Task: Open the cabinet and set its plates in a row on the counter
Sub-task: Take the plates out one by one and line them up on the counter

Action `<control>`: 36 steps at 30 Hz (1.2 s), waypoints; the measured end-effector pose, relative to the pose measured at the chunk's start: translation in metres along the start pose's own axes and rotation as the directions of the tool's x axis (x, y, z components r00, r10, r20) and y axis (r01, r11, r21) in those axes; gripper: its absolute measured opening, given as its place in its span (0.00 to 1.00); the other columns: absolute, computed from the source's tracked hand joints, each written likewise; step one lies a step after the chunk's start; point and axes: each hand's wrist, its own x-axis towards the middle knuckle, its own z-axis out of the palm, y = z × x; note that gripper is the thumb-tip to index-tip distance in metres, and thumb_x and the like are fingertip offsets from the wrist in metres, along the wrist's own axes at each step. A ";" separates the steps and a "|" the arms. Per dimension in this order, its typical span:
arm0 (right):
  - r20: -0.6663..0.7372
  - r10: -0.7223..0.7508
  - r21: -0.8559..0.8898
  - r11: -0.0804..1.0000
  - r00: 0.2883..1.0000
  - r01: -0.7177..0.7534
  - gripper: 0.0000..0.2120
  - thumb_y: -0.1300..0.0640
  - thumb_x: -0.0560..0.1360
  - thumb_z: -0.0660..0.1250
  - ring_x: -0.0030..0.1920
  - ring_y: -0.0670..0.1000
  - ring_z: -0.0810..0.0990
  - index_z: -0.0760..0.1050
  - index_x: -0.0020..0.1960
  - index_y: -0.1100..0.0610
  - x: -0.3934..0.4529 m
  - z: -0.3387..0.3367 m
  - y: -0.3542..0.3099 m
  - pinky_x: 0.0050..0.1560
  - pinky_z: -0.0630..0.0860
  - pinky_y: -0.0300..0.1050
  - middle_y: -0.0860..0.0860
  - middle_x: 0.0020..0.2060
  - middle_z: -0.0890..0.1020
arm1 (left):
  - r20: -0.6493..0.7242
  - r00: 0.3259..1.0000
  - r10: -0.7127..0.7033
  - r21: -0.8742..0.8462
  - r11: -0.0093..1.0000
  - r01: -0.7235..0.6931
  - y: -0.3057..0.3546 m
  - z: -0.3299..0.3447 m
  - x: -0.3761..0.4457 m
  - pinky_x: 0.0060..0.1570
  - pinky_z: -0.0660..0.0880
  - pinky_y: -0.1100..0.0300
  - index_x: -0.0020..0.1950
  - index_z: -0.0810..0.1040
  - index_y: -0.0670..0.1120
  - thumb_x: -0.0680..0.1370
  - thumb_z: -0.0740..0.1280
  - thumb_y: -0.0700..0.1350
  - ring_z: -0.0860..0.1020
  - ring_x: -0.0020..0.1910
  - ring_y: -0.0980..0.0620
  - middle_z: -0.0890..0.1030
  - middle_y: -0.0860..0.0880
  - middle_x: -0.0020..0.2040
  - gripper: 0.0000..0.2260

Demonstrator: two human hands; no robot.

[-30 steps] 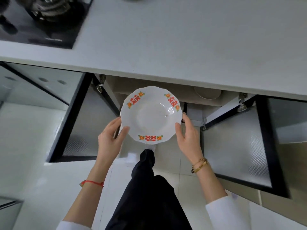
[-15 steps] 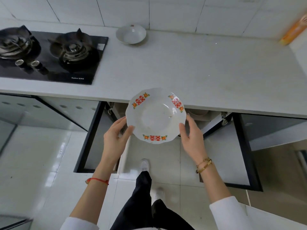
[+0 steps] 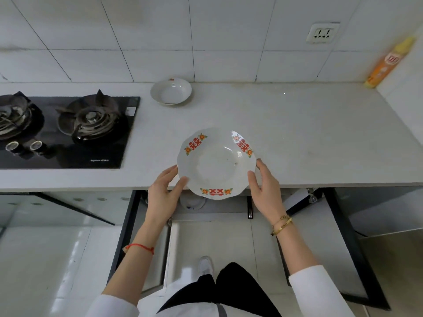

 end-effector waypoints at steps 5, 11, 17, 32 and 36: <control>-0.003 0.005 -0.026 1.000 1.000 -0.005 0.16 0.52 0.82 0.55 0.61 0.40 0.75 0.66 0.70 0.51 0.041 -0.006 0.008 0.62 0.74 0.37 0.44 0.61 0.76 | 0.034 0.999 -0.001 0.030 1.000 0.000 0.004 0.013 0.046 0.64 0.69 0.66 0.65 0.79 0.50 0.79 0.67 0.47 0.74 0.65 0.57 0.78 0.55 0.65 0.15; -0.010 0.013 -0.034 0.999 1.000 -0.013 0.16 0.53 0.82 0.56 0.56 0.39 0.76 0.67 0.69 0.51 0.102 -0.017 0.032 0.55 0.73 0.26 0.43 0.59 0.77 | 0.053 0.998 -0.025 0.084 0.996 0.020 0.009 0.044 0.108 0.62 0.68 0.65 0.66 0.78 0.50 0.79 0.66 0.49 0.73 0.66 0.55 0.77 0.53 0.67 0.15; 0.012 0.030 -0.036 0.999 0.999 -0.030 0.15 0.54 0.82 0.57 0.56 0.33 0.74 0.68 0.67 0.52 0.184 -0.031 0.065 0.53 0.67 0.19 0.37 0.53 0.76 | 0.030 0.998 -0.060 0.098 0.994 0.057 0.019 0.084 0.179 0.61 0.69 0.64 0.67 0.77 0.51 0.80 0.65 0.50 0.74 0.66 0.53 0.77 0.53 0.67 0.16; 0.145 0.037 -0.099 0.995 0.989 -0.022 0.14 0.53 0.81 0.57 0.54 0.46 0.78 0.68 0.65 0.55 0.390 -0.010 0.123 0.50 0.74 0.32 0.48 0.56 0.78 | -0.015 0.954 -0.301 0.058 0.952 0.301 0.003 0.143 0.356 0.57 0.74 0.52 0.68 0.76 0.53 0.80 0.64 0.51 0.79 0.49 0.43 0.83 0.45 0.58 0.17; 0.179 0.075 -0.102 0.993 0.981 -0.058 0.15 0.53 0.81 0.58 0.57 0.48 0.78 0.68 0.66 0.55 0.430 0.009 0.136 0.47 0.71 0.26 0.50 0.57 0.78 | -0.030 0.945 -0.325 0.038 0.944 0.326 -0.014 0.148 0.399 0.64 0.72 0.52 0.67 0.77 0.52 0.80 0.65 0.49 0.77 0.58 0.47 0.82 0.49 0.60 0.15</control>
